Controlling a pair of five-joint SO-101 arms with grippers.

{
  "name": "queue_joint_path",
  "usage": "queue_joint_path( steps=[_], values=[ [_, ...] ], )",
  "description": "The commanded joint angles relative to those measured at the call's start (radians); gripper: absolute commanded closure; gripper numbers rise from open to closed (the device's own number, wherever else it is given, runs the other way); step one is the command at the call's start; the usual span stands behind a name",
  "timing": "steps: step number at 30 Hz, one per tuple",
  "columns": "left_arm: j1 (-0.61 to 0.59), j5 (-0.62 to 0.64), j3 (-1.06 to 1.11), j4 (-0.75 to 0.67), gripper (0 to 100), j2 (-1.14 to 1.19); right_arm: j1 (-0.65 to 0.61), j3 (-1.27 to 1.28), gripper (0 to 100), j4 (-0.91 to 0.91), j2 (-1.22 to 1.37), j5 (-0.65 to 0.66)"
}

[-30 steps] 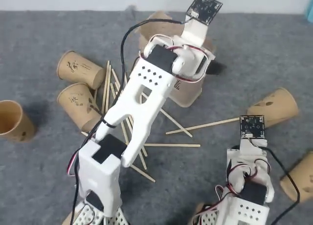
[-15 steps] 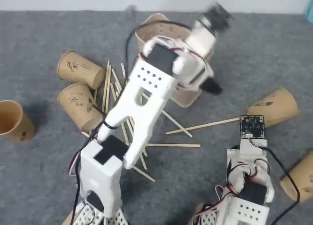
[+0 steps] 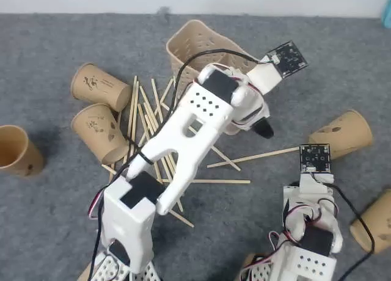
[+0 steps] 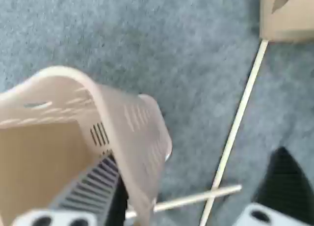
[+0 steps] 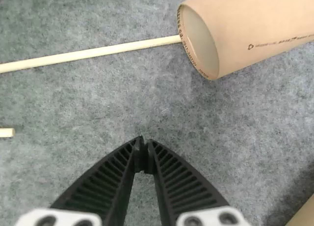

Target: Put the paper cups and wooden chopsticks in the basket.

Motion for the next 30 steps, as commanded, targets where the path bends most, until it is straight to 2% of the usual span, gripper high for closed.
queue_joint_path(
  steps=[1,3,4,6,9,18,21,25,30],
  values=[
    [0.038,0.117,-0.064,-0.049,83,-0.014,0.007,-0.014,99.1,0.008,-0.008,0.012],
    [0.040,0.163,-0.120,-0.048,97,-0.011,0.007,-0.014,99.1,0.008,-0.008,0.012],
    [0.041,0.187,-0.142,-0.046,100,-0.011,0.007,-0.014,99.1,0.008,-0.008,0.012],
    [0.041,0.253,-0.179,-0.038,96,-0.011,0.007,-0.014,99.1,0.008,-0.008,0.012],
    [0.035,0.358,-0.213,-0.035,99,-0.011,0.007,-0.014,99.1,0.008,-0.008,0.012],
    [-0.017,0.577,-0.280,-0.040,99,-0.011,0.007,-0.014,99.1,0.008,-0.008,0.012],
    [-0.026,0.562,-0.286,-0.032,99,-0.015,0.007,-0.014,99.1,0.008,-0.008,0.012],
    [-0.006,0.439,-0.312,0.012,99,-0.018,0.007,-0.014,99.1,0.008,-0.008,0.012],
    [-0.017,0.423,-0.375,0.063,99,-0.009,0.008,-0.014,99.1,0.008,-0.008,0.012]
  ],
)
